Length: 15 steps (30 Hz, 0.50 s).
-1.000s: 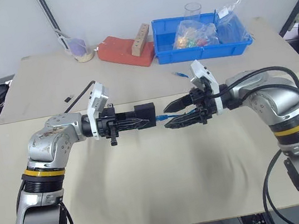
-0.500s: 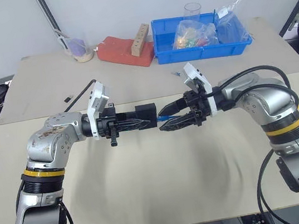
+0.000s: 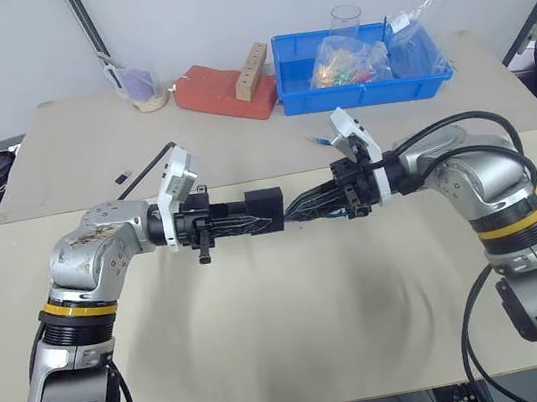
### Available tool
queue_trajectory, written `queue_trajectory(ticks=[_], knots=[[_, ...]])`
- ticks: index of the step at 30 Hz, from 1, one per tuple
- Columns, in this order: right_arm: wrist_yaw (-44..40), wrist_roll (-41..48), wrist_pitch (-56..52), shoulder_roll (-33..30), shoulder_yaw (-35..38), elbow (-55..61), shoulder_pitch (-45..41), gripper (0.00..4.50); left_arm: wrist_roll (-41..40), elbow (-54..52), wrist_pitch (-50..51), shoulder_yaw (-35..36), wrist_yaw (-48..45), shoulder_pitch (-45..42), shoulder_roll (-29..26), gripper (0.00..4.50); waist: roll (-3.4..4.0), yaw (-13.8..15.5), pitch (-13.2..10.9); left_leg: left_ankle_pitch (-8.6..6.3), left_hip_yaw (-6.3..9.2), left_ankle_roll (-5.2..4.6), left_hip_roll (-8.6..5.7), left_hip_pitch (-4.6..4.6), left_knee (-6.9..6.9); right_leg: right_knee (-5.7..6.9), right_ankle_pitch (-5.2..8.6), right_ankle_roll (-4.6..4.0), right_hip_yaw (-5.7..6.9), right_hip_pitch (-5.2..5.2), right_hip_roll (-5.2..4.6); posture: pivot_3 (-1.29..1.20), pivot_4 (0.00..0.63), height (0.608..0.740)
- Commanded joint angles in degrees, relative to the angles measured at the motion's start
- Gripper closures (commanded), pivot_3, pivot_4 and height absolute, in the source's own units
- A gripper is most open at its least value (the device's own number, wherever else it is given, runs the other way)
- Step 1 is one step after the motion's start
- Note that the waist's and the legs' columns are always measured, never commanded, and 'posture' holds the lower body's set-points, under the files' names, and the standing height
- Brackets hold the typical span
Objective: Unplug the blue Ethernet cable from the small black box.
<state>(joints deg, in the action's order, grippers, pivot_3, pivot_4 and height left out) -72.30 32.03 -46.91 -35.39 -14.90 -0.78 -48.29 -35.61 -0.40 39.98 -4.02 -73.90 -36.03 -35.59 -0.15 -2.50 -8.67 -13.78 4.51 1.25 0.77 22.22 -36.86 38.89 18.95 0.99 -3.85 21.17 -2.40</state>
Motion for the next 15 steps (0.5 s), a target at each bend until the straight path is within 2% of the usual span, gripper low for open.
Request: queue_trajectory(ticks=[1, 3, 4, 10, 15], knots=[[-1.8, 0.1, 0.1, -0.1, 0.2, 1.4, -1.1, 4.47, -0.3, -1.6, -0.8, 0.7, 0.1, -1.8, -0.2, 3.95, 0.0, 0.0, 0.0, 0.0, 0.0, 0.0, 0.0, 0.0, 0.0, 0.0, 0.0, 0.0, 0.0, 0.0, 0.0, 0.0, 0.15, 0.74], [-2.0, 0.2, -0.2, -0.1, 0.3, 1.3, -1.2, 4.47, -0.3, -1.7, -0.8, 0.7, 0.0, -1.6, -0.3, 3.95, 0.0, 0.0, 0.0, 0.0, 0.0, 0.0, 0.0, 0.0, 0.0, 0.0, 0.0, 0.0, 0.0, 0.0, 0.0, 0.0, 0.15, 0.74], [-2.1, 0.1, -0.2, 0.0, 0.3, 1.3, -1.2, 3.56, -0.3, -1.7, -0.9, 0.7, 0.0, -1.6, -0.3, 3.95, 0.0, 0.0, 0.0, 0.0, 0.0, 0.0, 0.0, 0.0, 0.0, 0.0, 0.0, 0.0, 0.0, 0.0, 0.0, 0.0, 0.15, 0.74], [-1.7, -0.5, 0.0, 0.5, 0.5, 0.9, -1.6, 1.54, -0.3, -1.7, -0.9, 0.6, 0.0, -1.6, -0.3, 3.95, 0.0, 0.0, 0.0, 0.0, 0.0, 0.0, 0.0, 0.0, 0.0, 0.0, 0.0, 0.0, 0.0, 0.0, 0.0, 0.0, 0.15, 0.74], [-1.7, -0.9, 0.3, 0.7, 0.3, 0.6, -1.6, 1.54, -0.5, -2.0, -0.7, 0.6, 0.0, -1.6, -0.3, 3.95, 0.0, 0.0, 0.0, 0.0, 0.0, 0.0, 0.0, 0.0, 0.0, 0.0, 0.0, 0.0, 0.0, 0.0, 0.0, 0.0, 0.15, 0.74]])
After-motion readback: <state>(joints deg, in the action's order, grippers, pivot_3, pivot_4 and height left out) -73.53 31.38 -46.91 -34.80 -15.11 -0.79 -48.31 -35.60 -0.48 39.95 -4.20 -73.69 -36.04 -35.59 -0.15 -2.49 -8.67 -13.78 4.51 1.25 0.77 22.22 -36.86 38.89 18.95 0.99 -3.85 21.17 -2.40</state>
